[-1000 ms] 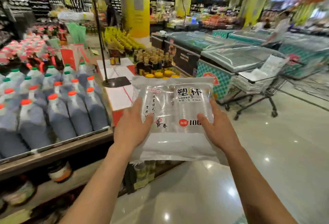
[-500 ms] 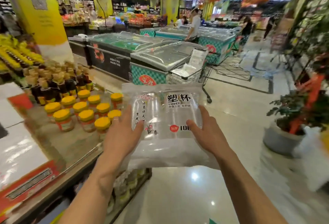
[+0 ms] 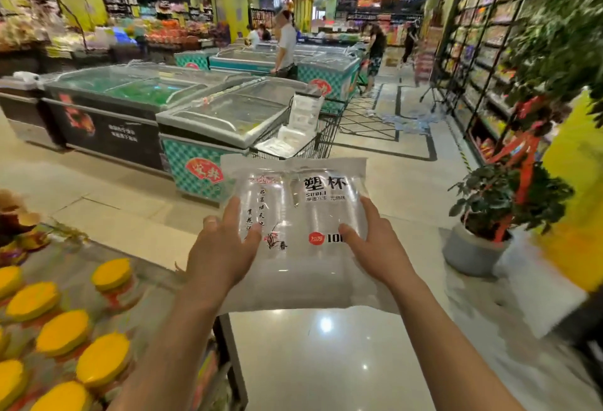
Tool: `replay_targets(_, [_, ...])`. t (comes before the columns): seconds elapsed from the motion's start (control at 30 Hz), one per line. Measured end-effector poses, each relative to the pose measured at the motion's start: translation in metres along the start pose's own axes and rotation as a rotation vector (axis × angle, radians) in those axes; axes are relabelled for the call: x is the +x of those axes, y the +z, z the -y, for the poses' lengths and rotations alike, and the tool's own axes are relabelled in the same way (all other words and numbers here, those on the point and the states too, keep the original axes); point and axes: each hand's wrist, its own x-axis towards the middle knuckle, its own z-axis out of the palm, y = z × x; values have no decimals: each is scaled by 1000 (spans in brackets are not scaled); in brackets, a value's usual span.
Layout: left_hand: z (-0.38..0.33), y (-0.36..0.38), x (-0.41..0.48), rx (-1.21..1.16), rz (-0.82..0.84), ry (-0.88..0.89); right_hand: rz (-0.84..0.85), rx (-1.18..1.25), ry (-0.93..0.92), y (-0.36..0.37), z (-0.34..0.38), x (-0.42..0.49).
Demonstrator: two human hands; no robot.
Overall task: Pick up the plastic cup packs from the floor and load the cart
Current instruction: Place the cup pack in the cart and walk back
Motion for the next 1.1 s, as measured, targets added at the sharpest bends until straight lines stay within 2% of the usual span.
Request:
replay_targets(0.37, [-52,119,216,-16,1,27,0,38,-5,15,-66,241])
replay_targets(0.73, [-123,218,441,-67,6,-64,52,33,-64,9,-118,518])
replay_targets(1.1, [-135,307,667,-80,12,-96,31,58,-15,72,-148,752])
